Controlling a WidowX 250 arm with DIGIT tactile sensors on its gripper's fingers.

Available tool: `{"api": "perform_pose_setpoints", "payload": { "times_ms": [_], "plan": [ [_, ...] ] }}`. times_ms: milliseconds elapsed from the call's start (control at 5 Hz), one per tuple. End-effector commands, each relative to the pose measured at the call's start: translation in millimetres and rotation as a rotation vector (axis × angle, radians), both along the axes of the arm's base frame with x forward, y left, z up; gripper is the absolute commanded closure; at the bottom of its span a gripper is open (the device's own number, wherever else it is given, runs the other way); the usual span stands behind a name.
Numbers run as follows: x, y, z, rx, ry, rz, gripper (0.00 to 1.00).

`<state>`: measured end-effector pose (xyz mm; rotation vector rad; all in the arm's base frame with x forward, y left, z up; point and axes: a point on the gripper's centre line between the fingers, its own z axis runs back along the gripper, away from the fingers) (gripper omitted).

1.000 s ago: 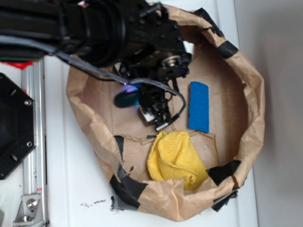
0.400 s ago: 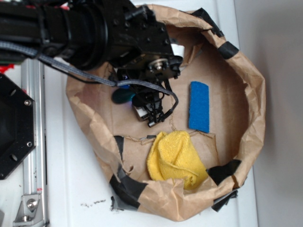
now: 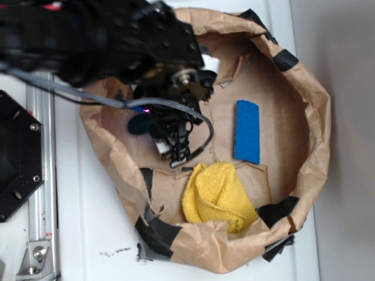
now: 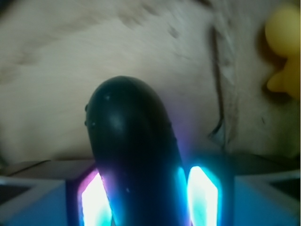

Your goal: Grab the plastic pickle.

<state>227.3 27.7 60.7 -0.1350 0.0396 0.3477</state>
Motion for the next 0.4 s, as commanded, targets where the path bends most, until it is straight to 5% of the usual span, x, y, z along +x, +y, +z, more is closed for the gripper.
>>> {"api": "perform_pose_setpoints", "payload": {
  "times_ms": [0, 200],
  "plan": [
    [18, -1, 103, -0.062, -0.182, 0.058, 1.0],
    [25, -11, 96, 0.047, -0.193, 0.067, 1.0]
  ]
}}
